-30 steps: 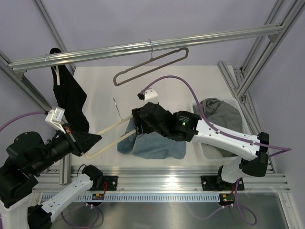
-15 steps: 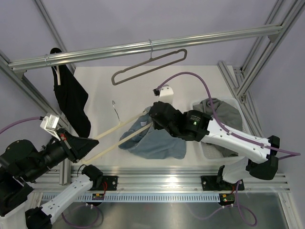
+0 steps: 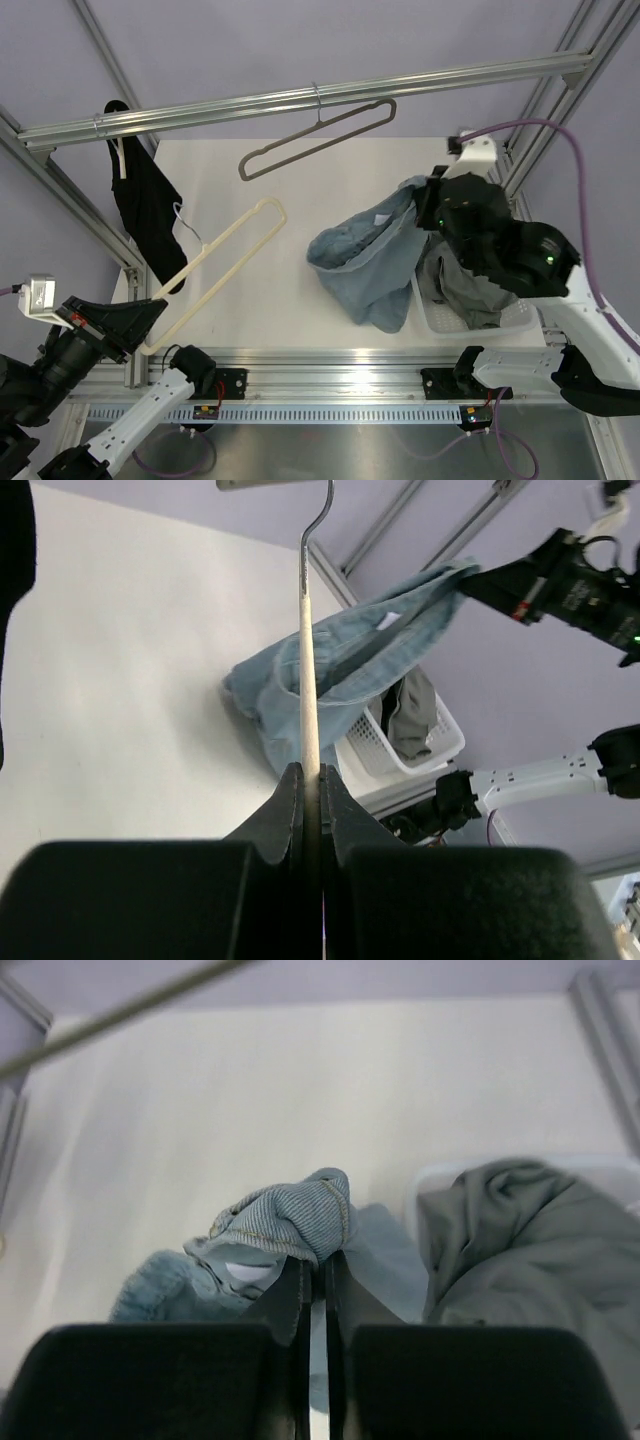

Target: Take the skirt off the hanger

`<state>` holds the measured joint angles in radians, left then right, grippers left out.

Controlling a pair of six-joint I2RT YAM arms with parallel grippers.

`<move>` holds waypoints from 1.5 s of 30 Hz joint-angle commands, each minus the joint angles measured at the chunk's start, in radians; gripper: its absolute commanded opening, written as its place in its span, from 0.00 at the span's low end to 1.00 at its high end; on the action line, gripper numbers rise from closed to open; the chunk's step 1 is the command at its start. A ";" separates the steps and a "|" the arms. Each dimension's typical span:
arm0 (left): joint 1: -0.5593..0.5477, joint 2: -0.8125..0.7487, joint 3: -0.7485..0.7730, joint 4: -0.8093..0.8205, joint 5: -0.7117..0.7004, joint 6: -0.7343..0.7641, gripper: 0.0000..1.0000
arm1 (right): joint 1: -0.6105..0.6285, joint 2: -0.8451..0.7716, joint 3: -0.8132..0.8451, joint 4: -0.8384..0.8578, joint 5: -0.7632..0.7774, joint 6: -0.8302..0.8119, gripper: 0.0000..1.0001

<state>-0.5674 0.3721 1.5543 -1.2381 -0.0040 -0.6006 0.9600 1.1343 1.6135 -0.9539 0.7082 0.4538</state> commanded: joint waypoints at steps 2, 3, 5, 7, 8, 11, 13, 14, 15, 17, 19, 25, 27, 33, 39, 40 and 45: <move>0.000 0.005 -0.055 0.132 -0.028 -0.018 0.00 | -0.053 -0.015 0.253 0.035 0.223 -0.255 0.00; 0.001 0.002 -0.075 0.146 -0.021 -0.019 0.00 | -0.063 -0.010 0.328 0.040 0.259 -0.292 0.00; 0.000 0.004 -0.091 0.157 -0.016 -0.019 0.00 | -0.102 0.010 0.398 0.064 0.278 -0.386 0.00; 0.000 0.010 -0.103 0.167 -0.005 -0.011 0.00 | -0.148 0.031 0.503 0.072 0.272 -0.434 0.00; 0.000 0.016 -0.106 0.167 -0.005 -0.010 0.00 | -0.162 0.057 0.537 0.072 0.272 -0.475 0.00; 0.000 0.027 -0.126 0.181 -0.004 -0.007 0.00 | -0.213 0.111 0.650 0.093 0.264 -0.556 0.00; 0.000 0.028 -0.154 0.201 -0.002 -0.005 0.00 | -0.240 0.143 0.744 0.093 0.245 -0.578 0.00; 0.000 0.031 -0.161 0.206 -0.002 -0.007 0.00 | -0.253 0.181 0.778 0.089 0.238 -0.596 0.00; 0.000 0.031 -0.168 0.215 0.025 -0.007 0.00 | -0.274 0.199 0.833 0.087 0.229 -0.607 0.00; 0.000 0.036 -0.181 0.219 0.027 -0.008 0.00 | -0.296 0.232 0.861 0.090 0.221 -0.635 0.00; 0.000 0.034 -0.184 0.216 0.025 -0.004 0.00 | -0.349 0.236 0.846 0.086 0.189 -0.627 0.00; 0.000 0.033 -0.183 0.193 0.009 0.013 0.00 | -0.503 0.087 0.487 0.090 0.007 -0.411 0.00; 0.000 0.033 -0.186 0.192 0.012 0.013 0.00 | -0.514 0.027 0.259 0.122 -0.012 -0.364 0.00; 0.000 0.031 -0.200 0.207 0.027 0.015 0.00 | -0.546 -0.140 -0.239 0.191 -0.117 -0.192 0.00; 0.000 0.034 -0.204 0.226 0.053 0.001 0.00 | -0.607 -0.146 -0.282 0.176 -0.194 -0.121 0.00; 0.000 0.031 -0.209 0.232 0.056 -0.002 0.00 | -0.613 -0.136 -0.287 0.166 -0.193 -0.095 0.00; 0.000 0.024 -0.230 0.238 0.067 0.002 0.00 | -0.711 -0.065 -0.418 0.078 -0.219 0.022 0.00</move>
<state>-0.5674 0.3935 1.3312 -1.0836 0.0299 -0.6025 0.3058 1.0256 1.2701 -0.8268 0.5259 0.3706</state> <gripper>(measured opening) 0.034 0.034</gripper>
